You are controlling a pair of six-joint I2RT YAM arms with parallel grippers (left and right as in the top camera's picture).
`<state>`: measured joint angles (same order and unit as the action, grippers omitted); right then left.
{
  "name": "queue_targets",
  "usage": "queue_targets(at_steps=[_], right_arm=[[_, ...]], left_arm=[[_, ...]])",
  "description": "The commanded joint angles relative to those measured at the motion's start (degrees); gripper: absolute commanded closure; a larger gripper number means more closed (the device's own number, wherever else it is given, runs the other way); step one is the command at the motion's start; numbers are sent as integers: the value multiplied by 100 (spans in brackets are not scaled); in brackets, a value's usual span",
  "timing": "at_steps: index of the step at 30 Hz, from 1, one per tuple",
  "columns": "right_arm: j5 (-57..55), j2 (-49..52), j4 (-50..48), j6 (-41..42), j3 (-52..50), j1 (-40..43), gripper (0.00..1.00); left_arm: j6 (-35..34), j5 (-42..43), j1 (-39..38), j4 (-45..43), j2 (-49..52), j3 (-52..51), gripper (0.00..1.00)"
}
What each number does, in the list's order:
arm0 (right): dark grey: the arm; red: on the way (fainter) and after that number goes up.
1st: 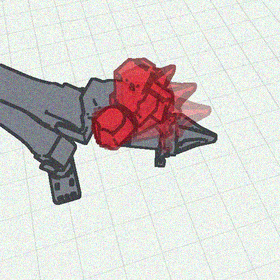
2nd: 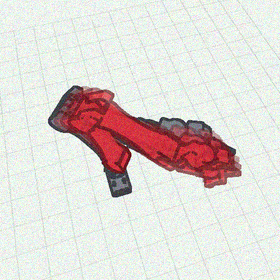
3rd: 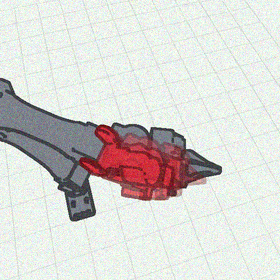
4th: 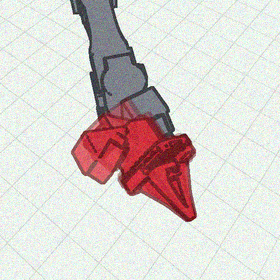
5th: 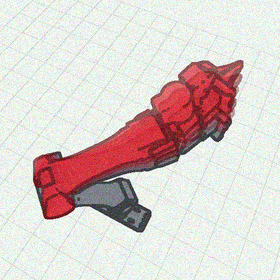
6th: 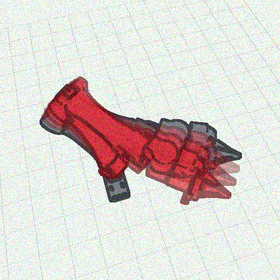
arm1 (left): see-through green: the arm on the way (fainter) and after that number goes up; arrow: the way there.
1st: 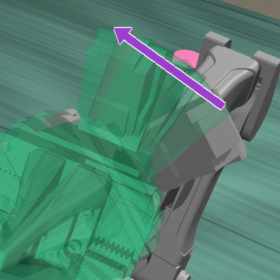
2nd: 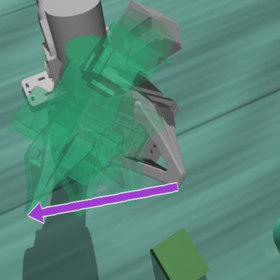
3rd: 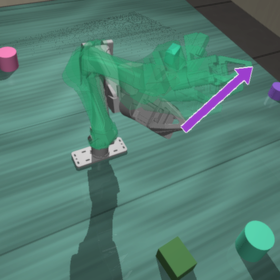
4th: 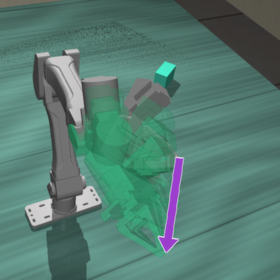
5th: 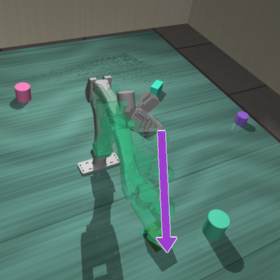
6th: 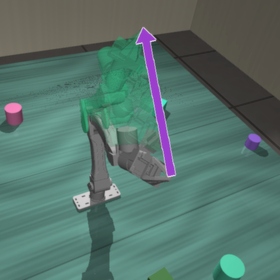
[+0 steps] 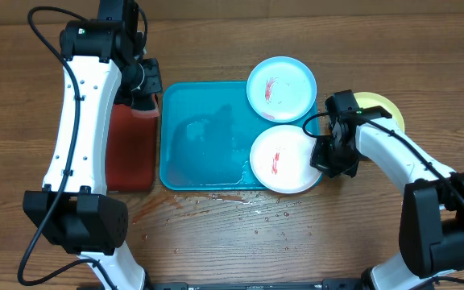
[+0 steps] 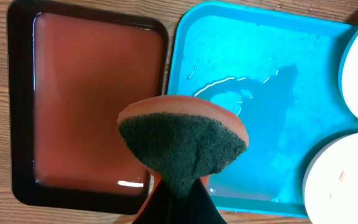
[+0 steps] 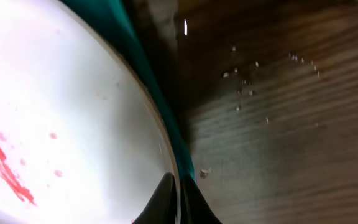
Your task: Clean dirty plates on tray and stack at the side
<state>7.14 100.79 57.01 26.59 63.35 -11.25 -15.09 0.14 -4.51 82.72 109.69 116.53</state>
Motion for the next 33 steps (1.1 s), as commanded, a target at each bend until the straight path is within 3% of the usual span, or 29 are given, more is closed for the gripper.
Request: queue_targets(at_steps=[1, 6, 11, 14, 23, 27, 33], right_arm=[[306, -203, 50, -195, 476, -319, 96], [356, -271, -396, 138, 782, -1150, 96], [-647, 0, -1580, 1703, 776, -2179, 96], [-708, 407, -1991, 2332, 776, -2391, 96], [-330, 892, -2159, 2122, 776, -2396, 96], [-81, 1003, -2258, 1683, 776, -2302, 83], [223, 1211, -2553, 1644, 776, -2037, 82]], left_arm=[[-76, -61, -33, -24, -31, -13, 96], [-76, -61, -33, -24, -31, -13, 96], [-79, -59, -33, -22, -31, -13, 96], [-76, -61, -33, -17, -31, -13, 96], [-79, -59, -33, -7, -31, -13, 96], [-52, 0, -39, 4, -31, -15, 96], [31, 286, -116, -131, -28, -256, 96]])
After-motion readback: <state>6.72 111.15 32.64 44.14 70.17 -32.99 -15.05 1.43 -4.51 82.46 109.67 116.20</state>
